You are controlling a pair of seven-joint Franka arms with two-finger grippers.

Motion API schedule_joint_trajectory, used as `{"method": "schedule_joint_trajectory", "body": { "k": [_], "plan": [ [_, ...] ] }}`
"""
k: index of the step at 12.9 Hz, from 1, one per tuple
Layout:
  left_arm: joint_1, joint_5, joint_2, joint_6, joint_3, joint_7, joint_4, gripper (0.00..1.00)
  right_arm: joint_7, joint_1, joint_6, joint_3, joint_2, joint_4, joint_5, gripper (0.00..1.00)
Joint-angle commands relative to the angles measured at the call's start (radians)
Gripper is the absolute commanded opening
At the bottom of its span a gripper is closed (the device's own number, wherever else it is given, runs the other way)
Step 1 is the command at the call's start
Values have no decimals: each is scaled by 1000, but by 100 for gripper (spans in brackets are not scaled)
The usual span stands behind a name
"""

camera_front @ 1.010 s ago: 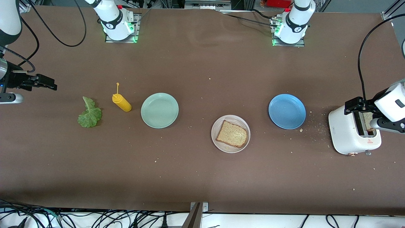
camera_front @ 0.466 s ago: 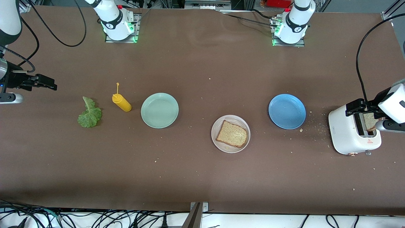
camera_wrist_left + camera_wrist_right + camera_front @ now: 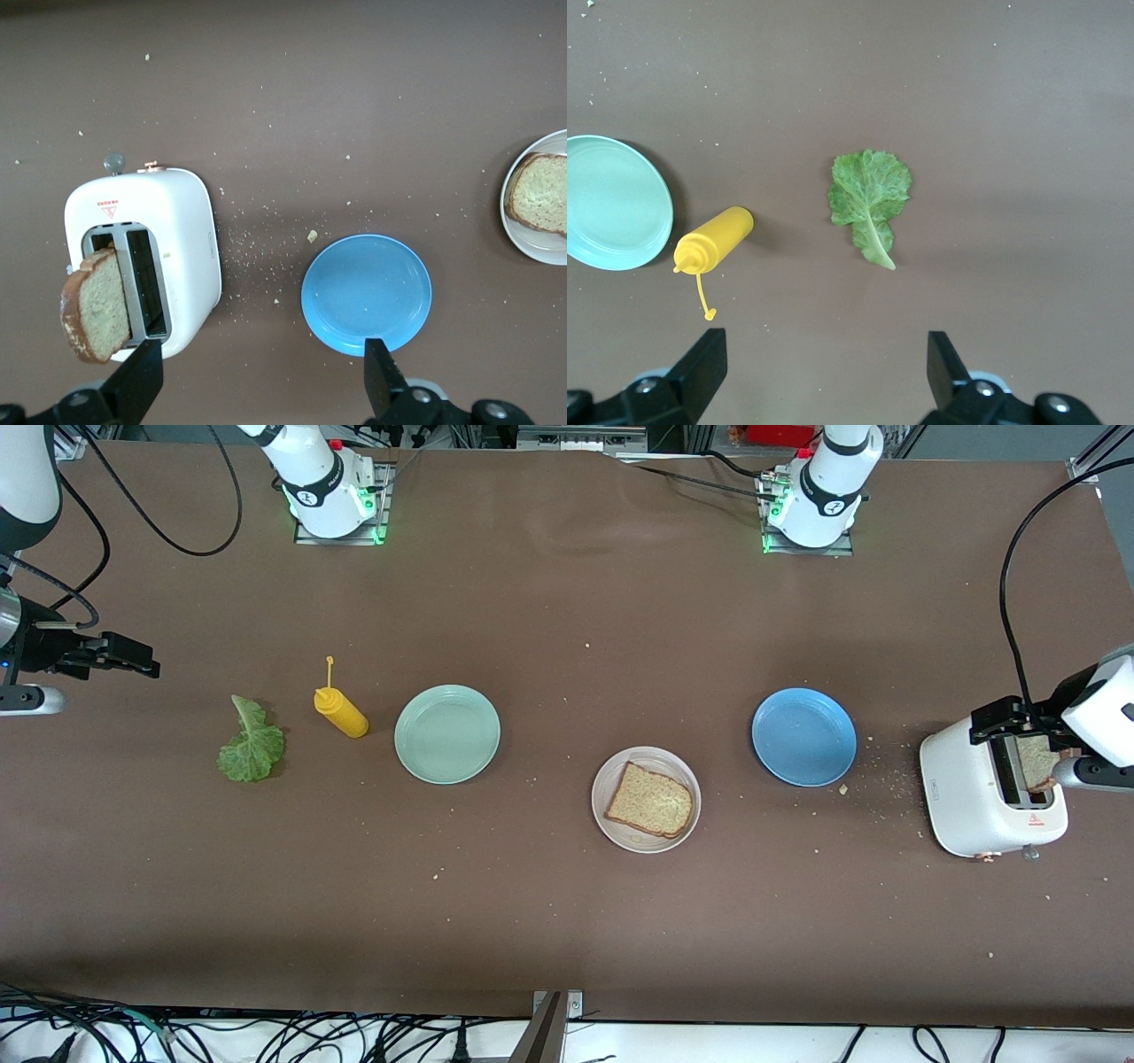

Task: Make sandwich in beige plate with both arms
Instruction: 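Withdraw the left gripper back above the toaster, then reach the right gripper to the yellow squeeze bottle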

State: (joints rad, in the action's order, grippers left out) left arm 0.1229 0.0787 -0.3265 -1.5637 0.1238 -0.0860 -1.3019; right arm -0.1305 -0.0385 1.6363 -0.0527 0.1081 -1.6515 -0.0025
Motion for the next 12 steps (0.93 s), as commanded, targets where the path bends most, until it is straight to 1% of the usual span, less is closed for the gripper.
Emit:
{"method": "schedule_joint_trajectory", "body": {
  "k": [1, 3, 5, 6, 7, 8, 9, 11, 12],
  "plan": [
    [23, -42, 59, 13, 0, 11, -66, 100, -3, -1, -16, 10, 13, 47, 21, 100],
    [30, -45, 84, 5, 4, 8, -105, 100, -3, 0, -18, 30, 39, 76, 41, 100],
    [27, -45, 110, -15, 22, 17, -140, 100, 5, -1, -6, 31, 79, 79, 68, 100],
    [29, -45, 134, -45, 22, 17, -181, 100, -7, -3, -12, 31, 81, 79, 103, 100],
    [29, -45, 174, -76, 22, 17, -245, 100, -11, -1, -12, 31, 87, 76, 133, 100],
    [29, -45, 216, -94, 22, 18, -311, 100, -15, 0, -13, 31, 93, 72, 134, 100],
    [29, -45, 240, -128, 22, 20, -350, 100, -65, 0, -18, 33, 116, 73, 136, 100],
    [29, -46, 244, -141, 23, 19, -361, 100, -255, -6, -16, 31, 139, 59, 142, 99],
    [30, -56, 245, -141, 23, 18, -369, 100, -312, -9, -12, 30, 140, 44, 166, 99]
  ]
}}
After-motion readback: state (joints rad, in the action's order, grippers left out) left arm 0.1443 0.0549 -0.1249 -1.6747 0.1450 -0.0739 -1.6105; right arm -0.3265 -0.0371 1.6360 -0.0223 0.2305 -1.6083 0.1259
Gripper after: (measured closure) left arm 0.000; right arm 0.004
